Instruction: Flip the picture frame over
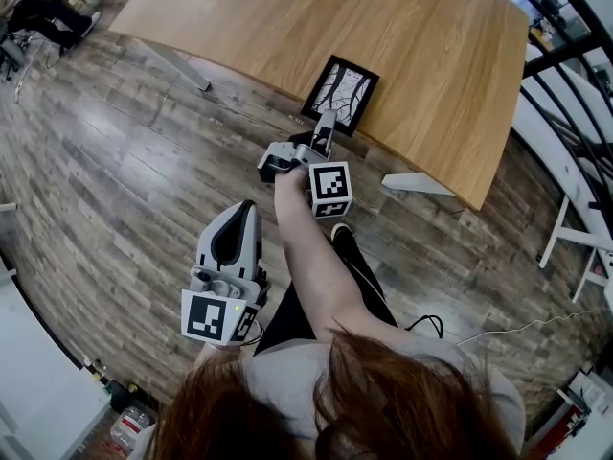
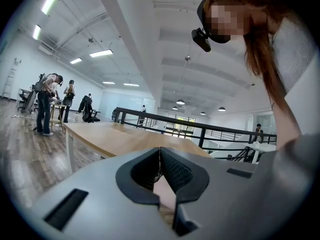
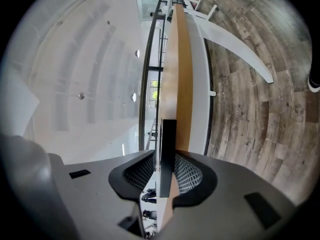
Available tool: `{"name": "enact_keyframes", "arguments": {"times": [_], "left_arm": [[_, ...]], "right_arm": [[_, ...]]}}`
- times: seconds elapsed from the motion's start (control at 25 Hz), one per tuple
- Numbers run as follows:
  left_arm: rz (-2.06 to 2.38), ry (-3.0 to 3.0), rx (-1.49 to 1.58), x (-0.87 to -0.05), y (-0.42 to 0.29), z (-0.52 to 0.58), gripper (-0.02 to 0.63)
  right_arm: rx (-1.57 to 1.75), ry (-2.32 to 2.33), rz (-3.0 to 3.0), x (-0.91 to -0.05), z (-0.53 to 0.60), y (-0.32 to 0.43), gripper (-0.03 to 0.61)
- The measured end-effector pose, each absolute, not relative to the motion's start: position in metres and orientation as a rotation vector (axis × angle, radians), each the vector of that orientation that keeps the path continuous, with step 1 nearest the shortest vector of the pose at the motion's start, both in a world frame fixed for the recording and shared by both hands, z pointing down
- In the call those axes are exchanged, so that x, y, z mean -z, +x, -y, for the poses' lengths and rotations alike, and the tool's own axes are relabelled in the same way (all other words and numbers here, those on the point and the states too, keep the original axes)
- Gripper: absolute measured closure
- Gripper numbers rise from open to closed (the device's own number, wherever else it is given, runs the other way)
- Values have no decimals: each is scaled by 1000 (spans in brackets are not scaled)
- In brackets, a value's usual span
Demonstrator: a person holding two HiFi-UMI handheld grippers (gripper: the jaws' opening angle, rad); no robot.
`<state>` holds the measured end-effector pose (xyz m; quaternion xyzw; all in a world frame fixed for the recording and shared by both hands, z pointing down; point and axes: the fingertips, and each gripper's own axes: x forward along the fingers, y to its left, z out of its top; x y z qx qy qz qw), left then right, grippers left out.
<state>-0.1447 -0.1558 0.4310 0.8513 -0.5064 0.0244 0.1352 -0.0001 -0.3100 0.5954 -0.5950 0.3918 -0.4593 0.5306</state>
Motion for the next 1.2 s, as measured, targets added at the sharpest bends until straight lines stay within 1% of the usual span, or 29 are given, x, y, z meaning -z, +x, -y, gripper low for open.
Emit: {"name": "enact_keyframes", "arguments": {"times": [0.04, 0.2, 0.56, 0.92, 1.04, 1.2], "left_arm": [[1469, 2463, -71, -432, -146, 155, 605], [1458, 2462, -73, -435, -145, 153, 605], [1436, 2475, -82, -439, -140, 144, 606], [1462, 2494, -71, -439, -133, 141, 606], [1471, 2484, -53, -433, -131, 128, 606], [1594, 2493, 77, -409, -126, 144, 606]], "right_arm": [[1092, -1419, -954, -594, 311, 0, 478], [1088, -1387, -990, -591, 313, 0, 406], [1140, -1438, -1074, -598, 309, -7, 399], [1194, -1519, -1235, -605, 269, -2, 399], [1186, -1536, -1434, -590, 233, 3, 399], [1106, -1415, -1765, -539, 230, 8, 400]]}}
